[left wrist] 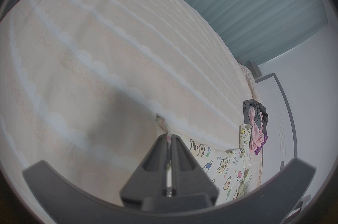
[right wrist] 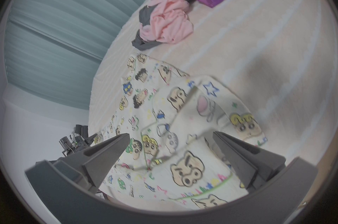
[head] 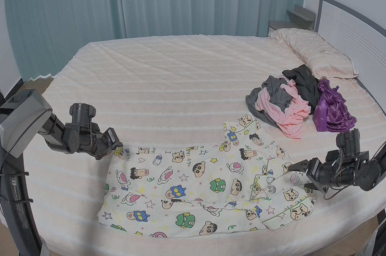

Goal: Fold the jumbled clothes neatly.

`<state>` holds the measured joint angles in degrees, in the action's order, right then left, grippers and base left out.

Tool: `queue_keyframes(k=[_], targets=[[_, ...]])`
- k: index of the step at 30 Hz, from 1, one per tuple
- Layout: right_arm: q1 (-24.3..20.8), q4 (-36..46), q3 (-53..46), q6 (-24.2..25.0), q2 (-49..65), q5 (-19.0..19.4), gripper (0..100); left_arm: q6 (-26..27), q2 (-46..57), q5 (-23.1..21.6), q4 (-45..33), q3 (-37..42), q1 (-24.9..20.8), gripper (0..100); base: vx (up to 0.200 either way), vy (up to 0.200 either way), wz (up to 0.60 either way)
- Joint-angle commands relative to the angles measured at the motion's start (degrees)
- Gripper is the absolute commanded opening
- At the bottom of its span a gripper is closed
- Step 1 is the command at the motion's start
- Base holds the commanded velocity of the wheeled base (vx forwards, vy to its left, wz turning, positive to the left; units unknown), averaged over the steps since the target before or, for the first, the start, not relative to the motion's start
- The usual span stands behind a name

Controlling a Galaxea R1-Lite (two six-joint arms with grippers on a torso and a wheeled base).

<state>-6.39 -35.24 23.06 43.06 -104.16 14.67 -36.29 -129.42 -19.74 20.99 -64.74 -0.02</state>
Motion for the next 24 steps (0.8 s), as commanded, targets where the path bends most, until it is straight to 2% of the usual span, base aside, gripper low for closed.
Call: queue_keyframes(k=[1, 10, 11, 13, 18, 21, 24], targets=[[0.1, -0.4, 3.8, 0.0, -0.7, 0.1, 100, -0.1, -0.7, 0.1, -0.1, -1.2, 0.8, 0, 0.000, 0.000, 0.00], [-1.2, 2.7, 19.8, -2.5, -9.7, -0.2, 100, -1.3, 1.6, 0.8, -0.2, -2.8, 0.8, 0, 0.000, 0.000, 0.00], [-1.7, 5.1, 25.2, -4.4, -13.4, -0.2, 100, -1.4, 1.4, 2.8, -0.1, -3.5, 0.8, 0, 0.000, 0.000, 0.00], [-2.2, 6.5, 29.1, -5.1, -16.1, -0.3, 100, -1.5, 1.2, 3.8, -0.1, -3.6, 0.8, 0, 0.000, 0.000, 0.00], [-3.0, 12.3, 40.2, -7.5, -22.8, -2.3, 100, -4.5, 1.8, 4.5, -0.2, -3.6, 1.0, 0, 0.000, 0.000, 0.00], [-3.4, 14.1, 43.6, -9.1, -24.8, -2.7, 100, -5.0, 2.1, 4.5, -0.3, -3.5, 1.0, 0, 0.000, 0.000, 0.00], [-3.6, 16.3, 48.9, -12.8, -28.2, -3.0, 100, -5.0, 2.7, 4.5, -0.5, -2.4, 0.9, 0, 0.000, 0.000, 0.00]])
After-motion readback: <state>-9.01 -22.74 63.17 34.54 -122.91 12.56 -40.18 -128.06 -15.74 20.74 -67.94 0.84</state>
